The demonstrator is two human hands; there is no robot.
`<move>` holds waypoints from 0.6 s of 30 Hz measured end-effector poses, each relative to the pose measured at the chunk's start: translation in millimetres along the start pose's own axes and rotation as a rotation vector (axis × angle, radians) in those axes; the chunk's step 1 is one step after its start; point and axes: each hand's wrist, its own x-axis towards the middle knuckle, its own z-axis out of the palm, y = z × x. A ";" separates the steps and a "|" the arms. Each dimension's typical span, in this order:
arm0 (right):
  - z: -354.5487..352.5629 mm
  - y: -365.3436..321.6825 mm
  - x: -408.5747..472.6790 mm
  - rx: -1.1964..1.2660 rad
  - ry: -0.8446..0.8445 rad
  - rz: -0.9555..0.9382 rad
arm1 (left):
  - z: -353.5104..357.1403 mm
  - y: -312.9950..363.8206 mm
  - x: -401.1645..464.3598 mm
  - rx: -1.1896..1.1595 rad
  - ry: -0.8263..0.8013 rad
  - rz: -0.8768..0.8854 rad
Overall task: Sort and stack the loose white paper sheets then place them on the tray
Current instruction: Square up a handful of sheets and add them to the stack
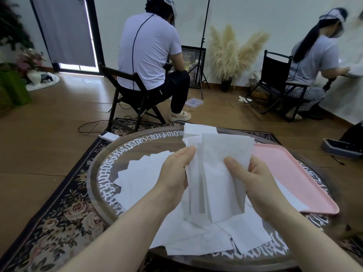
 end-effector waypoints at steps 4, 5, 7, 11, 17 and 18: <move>2.2 4.4 1.8 -0.072 -0.007 0.032 | 3.8 -1.6 -1.1 -0.045 -0.020 -0.043; 2.2 4.6 2.4 -0.076 -0.001 0.032 | 4.0 -1.8 -0.8 -0.048 -0.014 -0.044; 2.3 4.4 2.8 -0.077 0.001 0.030 | 4.4 -1.6 -1.0 -0.046 -0.013 -0.047; 4.9 5.3 2.9 -0.090 -0.009 0.034 | 5.1 -1.1 -2.4 -0.045 -0.043 -0.054; 6.7 5.2 3.2 -0.122 -0.002 0.039 | 4.9 0.5 -4.9 -0.072 -0.120 -0.056; 6.9 5.1 3.2 -0.120 -0.003 0.039 | 5.1 0.8 -5.2 -0.067 -0.124 -0.046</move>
